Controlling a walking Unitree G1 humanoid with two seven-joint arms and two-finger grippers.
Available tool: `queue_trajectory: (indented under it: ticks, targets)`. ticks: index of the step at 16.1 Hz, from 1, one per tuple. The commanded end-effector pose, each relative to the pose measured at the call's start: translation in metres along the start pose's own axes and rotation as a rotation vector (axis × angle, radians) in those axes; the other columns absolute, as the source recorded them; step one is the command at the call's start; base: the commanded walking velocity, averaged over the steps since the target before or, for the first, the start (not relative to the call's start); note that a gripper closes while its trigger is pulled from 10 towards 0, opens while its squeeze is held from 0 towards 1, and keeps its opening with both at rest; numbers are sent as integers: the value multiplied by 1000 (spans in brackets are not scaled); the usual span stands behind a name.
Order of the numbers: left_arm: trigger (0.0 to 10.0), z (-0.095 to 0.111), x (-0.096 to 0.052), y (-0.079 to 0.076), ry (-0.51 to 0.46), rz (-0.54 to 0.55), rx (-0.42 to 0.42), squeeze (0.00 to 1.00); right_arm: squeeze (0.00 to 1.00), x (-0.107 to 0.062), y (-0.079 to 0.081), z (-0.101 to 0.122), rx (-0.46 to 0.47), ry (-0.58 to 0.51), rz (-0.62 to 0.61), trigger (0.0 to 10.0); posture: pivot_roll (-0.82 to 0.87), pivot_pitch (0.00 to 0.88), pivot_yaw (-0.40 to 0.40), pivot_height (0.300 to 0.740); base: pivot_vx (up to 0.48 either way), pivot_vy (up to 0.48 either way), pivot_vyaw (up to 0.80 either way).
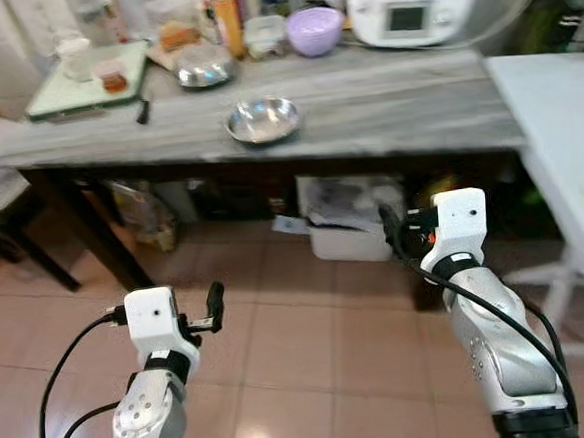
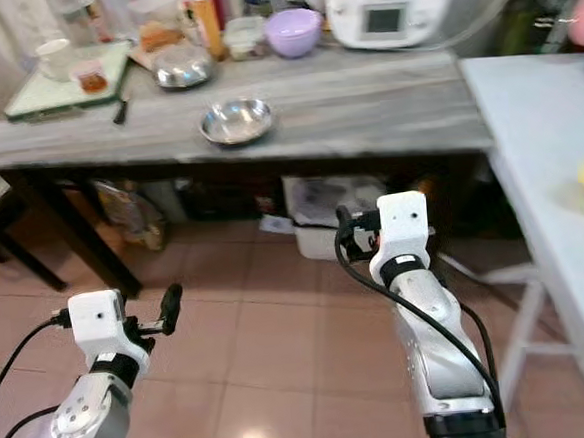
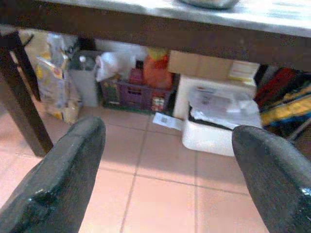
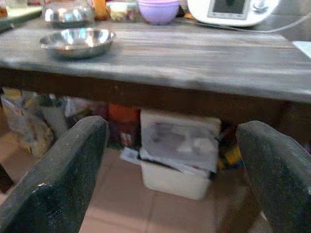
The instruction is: Setting the table
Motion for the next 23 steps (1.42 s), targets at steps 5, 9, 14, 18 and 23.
queue_trajectory:
  ticks: [5,9,14,18,23]
  targets:
    - [10000,8,-2,10,-58,15,23,0,0,-1,12,8,14,-52,69,10000,-89,98,76,740,-216,0,0]
    - [10000,15,-4,20,-106,91,31,0,0,-15,8,6,-63,-67,68,10000,-89,101,73,740,0,0,0]
    - [10000,13,-7,16,-105,82,30,0,0,-33,-15,-4,-121,-41,-22,10000,-102,106,82,740,0,0,0]
    - [10000,16,-2,15,-111,62,26,0,0,-33,-9,1,-156,-62,-2,10000,-112,101,84,740,0,-224,0]
    - [10000,15,0,14,-112,59,18,0,0,-31,-7,2,-141,-66,4,10000,-110,96,80,740,0,-422,0]
Point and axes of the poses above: a point about 5 cm out from each wrist's last joint towards the gripper, its own x axis pointing out of the wrist towards the gripper, its own z axis along the axis of the wrist's last joint, y = z × x, the point moved 1 cm from there along x, pointing out of the wrist towards the gripper, and after that the axes turned 11 degrees about x, right-handed, at the moved point
